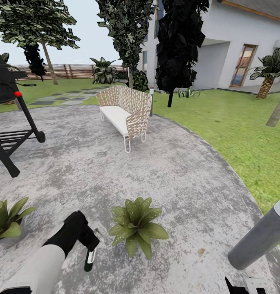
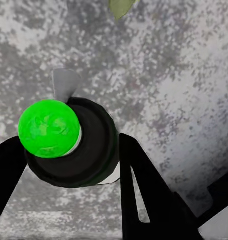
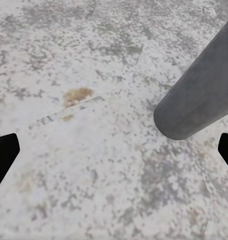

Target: Pick up the pesticide atomizer in the garden and spray insectifuge to fully cover both potted plants in the garden.

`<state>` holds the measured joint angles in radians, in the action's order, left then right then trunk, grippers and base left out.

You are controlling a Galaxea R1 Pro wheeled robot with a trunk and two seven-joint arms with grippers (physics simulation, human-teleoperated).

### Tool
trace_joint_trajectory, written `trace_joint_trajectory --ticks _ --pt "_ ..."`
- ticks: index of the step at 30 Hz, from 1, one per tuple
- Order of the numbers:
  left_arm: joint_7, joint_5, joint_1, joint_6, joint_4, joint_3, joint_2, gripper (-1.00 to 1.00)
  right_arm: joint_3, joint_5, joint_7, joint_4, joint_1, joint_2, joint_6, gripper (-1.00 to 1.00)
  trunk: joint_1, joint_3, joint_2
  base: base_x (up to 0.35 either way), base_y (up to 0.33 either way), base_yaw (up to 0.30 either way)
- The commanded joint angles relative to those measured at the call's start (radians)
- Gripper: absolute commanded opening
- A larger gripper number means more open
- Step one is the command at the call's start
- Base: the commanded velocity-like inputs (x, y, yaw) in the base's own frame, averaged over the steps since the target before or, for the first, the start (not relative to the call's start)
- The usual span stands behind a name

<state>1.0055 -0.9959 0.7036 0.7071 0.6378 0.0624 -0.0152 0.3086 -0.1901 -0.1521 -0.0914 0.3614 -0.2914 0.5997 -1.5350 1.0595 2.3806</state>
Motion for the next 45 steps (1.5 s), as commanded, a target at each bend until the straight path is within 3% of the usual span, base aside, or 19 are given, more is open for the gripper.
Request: trace_joint_trajectory --ticks 1,4,9,12,17,19,23,29,35,42,45 --pt "0.007 -0.005 -0.002 0.006 -0.002 0.004 -0.003 -1.0 0.009 -0.007 -0.004 0.001 0.001 -0.001 0.003 1.0 0.0 0.001 0.0 0.0 0.0 0.0" --pt "0.006 -0.006 -0.005 0.0 -0.007 0.003 -0.041 -1.0 0.009 -0.008 -0.004 0.001 0.001 0.0 0.003 1.0 0.0 0.001 0.0 0.0 0.0 0.0" --pt "0.011 -0.003 -0.008 -0.007 -0.01 0.002 -0.079 -1.0 0.009 -0.008 -0.003 0.001 0.001 0.0 0.003 1.0 0.0 0.001 0.0 0.0 0.0 0.0" --pt "0.018 -0.001 -0.005 -0.004 -0.008 0.003 -0.072 -1.0 0.009 -0.008 -0.003 0.001 0.001 -0.002 0.003 1.0 0.0 0.001 0.0 0.0 0.0 0.0" --pt "0.106 -0.002 0.007 0.005 0.006 0.006 -0.063 -1.0 0.01 -0.007 -0.003 0.046 0.001 -0.011 0.004 1.0 0.0 0.001 0.0 0.02 -0.064 0.0" --pt "0.119 -0.004 0.007 0.005 0.008 -0.009 -0.065 -1.0 0.01 -0.006 -0.003 0.055 0.001 -0.012 0.004 1.0 0.0 0.001 0.0 0.053 -0.234 0.0" --pt "0.123 -0.005 0.008 0.007 0.009 -0.061 -0.071 -1.0 0.01 -0.006 0.01 0.059 0.001 -0.014 0.005 1.0 0.0 0.001 0.0 -0.068 -0.249 0.0" --pt "0.125 -0.004 0.015 0.01 0.055 -0.071 -0.065 -1.0 0.01 -0.006 0.123 0.059 0.001 -0.011 0.003 1.0 0.0 0.001 0.0 -0.249 -0.198 0.0" --pt "0.125 -0.004 0.021 0.028 0.072 -0.072 -0.061 -1.0 0.01 -0.006 0.128 0.059 0.001 -0.011 0.003 1.0 0.0 0.001 0.0 -0.224 -0.166 0.0" --pt "0.124 -0.007 0.028 0.068 0.071 -0.076 -0.054 -1.0 0.009 -0.006 0.129 0.059 0.001 -0.009 0.003 1.0 0.0 0.001 0.0 0.122 -0.075 0.0" --pt "0.121 -0.007 0.016 0.068 0.065 -0.102 -0.057 -1.0 0.01 -0.006 0.129 0.059 0.001 -0.008 0.002 1.0 0.0 0.001 0.0 0.017 -0.006 0.0"
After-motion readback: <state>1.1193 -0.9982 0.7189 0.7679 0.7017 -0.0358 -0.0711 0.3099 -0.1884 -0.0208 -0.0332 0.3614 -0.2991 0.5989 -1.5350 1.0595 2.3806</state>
